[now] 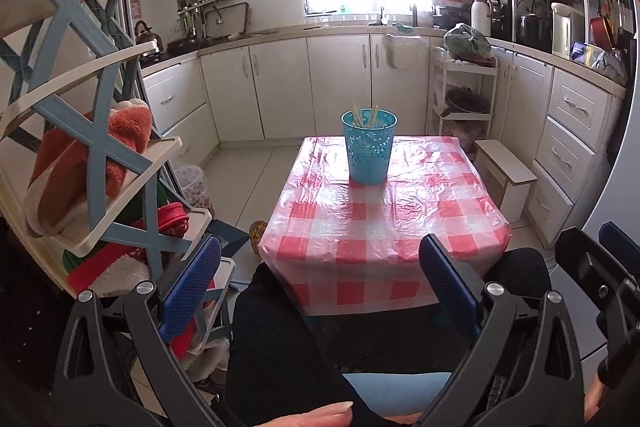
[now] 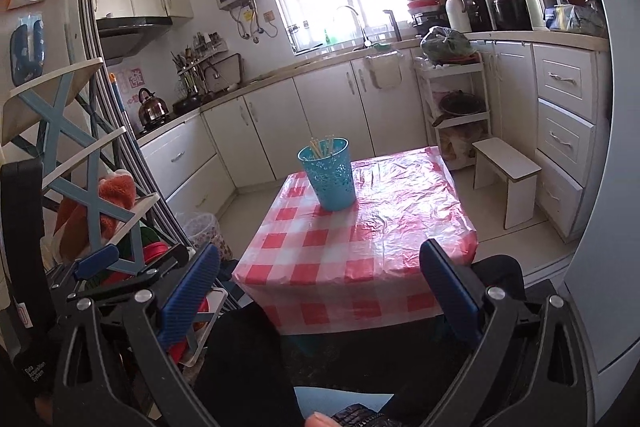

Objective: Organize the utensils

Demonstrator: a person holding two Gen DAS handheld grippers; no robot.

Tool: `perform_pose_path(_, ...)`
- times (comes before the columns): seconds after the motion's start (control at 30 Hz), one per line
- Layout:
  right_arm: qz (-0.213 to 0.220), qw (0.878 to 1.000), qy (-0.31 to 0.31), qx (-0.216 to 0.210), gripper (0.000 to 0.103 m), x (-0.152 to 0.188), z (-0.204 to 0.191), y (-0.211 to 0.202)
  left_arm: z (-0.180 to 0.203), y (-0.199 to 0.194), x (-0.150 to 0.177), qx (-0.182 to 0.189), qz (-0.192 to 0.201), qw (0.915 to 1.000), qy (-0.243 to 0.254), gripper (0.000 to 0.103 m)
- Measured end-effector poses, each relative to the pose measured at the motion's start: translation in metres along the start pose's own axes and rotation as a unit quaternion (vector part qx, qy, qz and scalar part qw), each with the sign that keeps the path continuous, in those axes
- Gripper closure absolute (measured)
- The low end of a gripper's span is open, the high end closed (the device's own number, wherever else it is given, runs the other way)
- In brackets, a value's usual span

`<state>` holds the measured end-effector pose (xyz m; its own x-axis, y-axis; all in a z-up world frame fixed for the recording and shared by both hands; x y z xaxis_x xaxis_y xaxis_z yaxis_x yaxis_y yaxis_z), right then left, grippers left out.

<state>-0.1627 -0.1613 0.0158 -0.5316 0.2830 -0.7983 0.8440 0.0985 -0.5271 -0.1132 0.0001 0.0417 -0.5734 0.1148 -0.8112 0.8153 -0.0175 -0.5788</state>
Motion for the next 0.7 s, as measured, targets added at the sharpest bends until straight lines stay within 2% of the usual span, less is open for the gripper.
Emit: perform_pose_path(0.7,-0.007,1.000,-0.028,-0.003,0.007,0.008,-0.015,-0.005,-0.023,-0.004,0.006,0.012,0.000,0.9991,-0.040,0.008)
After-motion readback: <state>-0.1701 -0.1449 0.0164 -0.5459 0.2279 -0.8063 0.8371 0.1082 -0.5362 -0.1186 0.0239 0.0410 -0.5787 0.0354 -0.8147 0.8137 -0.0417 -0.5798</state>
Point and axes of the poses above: each gripper's, at about its wrist camera, not at the fingertips, and y roughly the way its jaws point, z to its right, x to its underside, the point moved 5 cm from there along y, roughly the way its jaws point, and after that the axes turned 3 degrees about -z, right-handed, at the moved point
